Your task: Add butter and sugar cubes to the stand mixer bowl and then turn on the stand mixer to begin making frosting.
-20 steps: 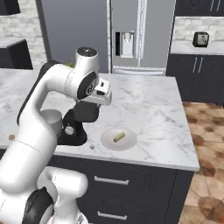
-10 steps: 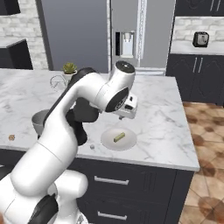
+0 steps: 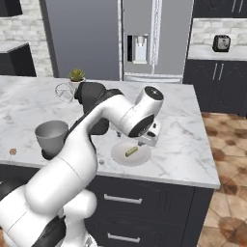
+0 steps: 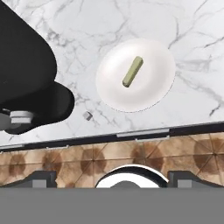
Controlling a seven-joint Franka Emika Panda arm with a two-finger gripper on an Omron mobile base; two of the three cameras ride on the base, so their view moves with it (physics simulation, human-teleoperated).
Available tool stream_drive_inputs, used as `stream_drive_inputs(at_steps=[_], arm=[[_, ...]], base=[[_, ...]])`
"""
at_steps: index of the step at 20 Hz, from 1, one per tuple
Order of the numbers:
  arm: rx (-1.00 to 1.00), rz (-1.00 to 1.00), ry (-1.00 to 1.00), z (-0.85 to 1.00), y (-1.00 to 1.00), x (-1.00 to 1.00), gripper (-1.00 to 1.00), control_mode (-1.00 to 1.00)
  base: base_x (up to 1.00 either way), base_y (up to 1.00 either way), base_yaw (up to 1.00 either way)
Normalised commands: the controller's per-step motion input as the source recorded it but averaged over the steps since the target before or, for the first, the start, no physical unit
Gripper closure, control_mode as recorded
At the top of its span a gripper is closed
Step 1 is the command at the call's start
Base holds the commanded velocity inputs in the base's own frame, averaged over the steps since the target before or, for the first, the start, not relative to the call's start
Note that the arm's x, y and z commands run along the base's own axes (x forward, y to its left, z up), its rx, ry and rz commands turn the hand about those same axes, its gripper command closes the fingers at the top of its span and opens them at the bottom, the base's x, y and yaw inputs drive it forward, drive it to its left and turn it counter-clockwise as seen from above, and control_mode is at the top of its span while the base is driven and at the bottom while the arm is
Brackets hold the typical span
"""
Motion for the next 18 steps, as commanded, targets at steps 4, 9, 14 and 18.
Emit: stream_drive_inputs(at_steps=[4,9,14,18], arm=[[0.17,0.06,0.00,-0.40,0.00,0.03,-1.00,-1.00],[0.13,0.36,-0.05,-0.16,0.00,0.18,-1.00,-1.00],[0.07,0.56,-0.11,-0.15,0.00,0.40,-1.00,-1.00],[0.08,0.64,-0.19,-0.11,0.00,0.42,-1.00,-1.00]], base=[[0.00,0.00,0.00],[0.00,0.00,0.00],[0.00,0.00,0.00],[0.00,0.00,0.00]])
